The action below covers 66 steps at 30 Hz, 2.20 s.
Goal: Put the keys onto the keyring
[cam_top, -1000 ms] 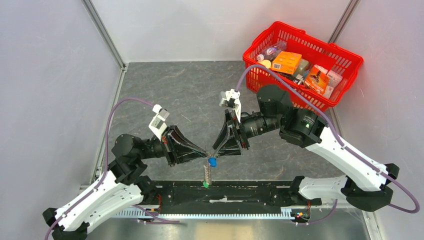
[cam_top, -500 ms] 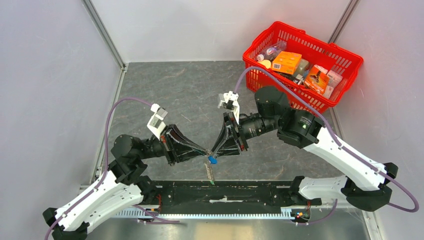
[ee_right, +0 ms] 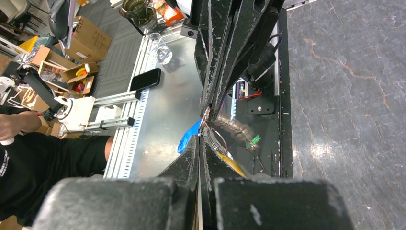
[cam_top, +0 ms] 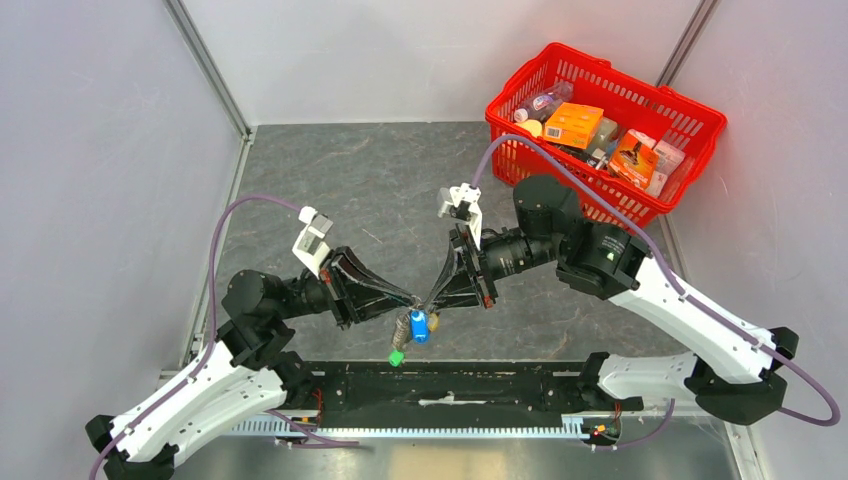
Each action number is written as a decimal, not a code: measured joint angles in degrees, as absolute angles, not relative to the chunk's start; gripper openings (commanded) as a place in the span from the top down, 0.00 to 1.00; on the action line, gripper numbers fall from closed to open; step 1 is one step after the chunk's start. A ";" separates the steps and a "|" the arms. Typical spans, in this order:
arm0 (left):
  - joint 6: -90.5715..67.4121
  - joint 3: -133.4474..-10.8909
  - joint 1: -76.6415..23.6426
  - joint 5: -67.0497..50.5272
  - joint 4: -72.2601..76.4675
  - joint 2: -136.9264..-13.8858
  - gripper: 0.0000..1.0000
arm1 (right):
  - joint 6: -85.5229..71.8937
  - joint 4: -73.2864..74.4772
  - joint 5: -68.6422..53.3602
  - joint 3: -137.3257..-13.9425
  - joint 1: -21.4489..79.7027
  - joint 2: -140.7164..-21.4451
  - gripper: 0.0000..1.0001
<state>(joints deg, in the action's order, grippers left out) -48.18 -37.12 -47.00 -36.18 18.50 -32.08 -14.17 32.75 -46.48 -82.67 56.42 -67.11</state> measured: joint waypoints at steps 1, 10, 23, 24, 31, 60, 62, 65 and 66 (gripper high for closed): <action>-48.18 -37.12 -47.00 -36.01 18.59 -32.08 0.98 | -14.39 32.32 -46.46 -82.43 56.42 -66.94 1.00; -48.45 -36.25 -47.07 -34.04 21.74 -32.08 0.98 | -17.02 27.22 -46.37 -79.15 56.42 -65.52 1.00; -50.83 -33.91 -47.11 -31.40 29.06 -32.08 0.98 | -20.60 21.30 -46.02 -77.36 56.42 -65.30 1.00; -51.03 -33.78 -47.11 -31.31 29.45 -32.08 0.98 | -20.88 20.88 -46.02 -77.12 56.42 -65.30 1.00; -51.96 -32.80 -47.11 -30.06 31.55 -31.81 0.98 | -22.24 19.05 -45.60 -76.53 56.42 -65.30 0.78; -52.47 -31.86 -47.11 -26.98 31.90 -30.00 0.98 | -21.58 22.22 -39.55 -79.22 56.80 -63.51 0.66; -52.49 -31.70 -47.11 -26.89 31.92 -30.04 0.98 | -21.80 21.74 -39.55 -79.22 56.80 -63.88 0.66; -52.53 -31.38 -47.11 -26.79 32.03 -30.15 0.98 | -22.20 21.08 -39.33 -79.22 56.80 -64.23 0.66; -52.56 -31.31 -47.11 -26.63 32.10 -30.20 0.98 | -22.37 20.88 -39.29 -79.22 56.80 -64.38 0.67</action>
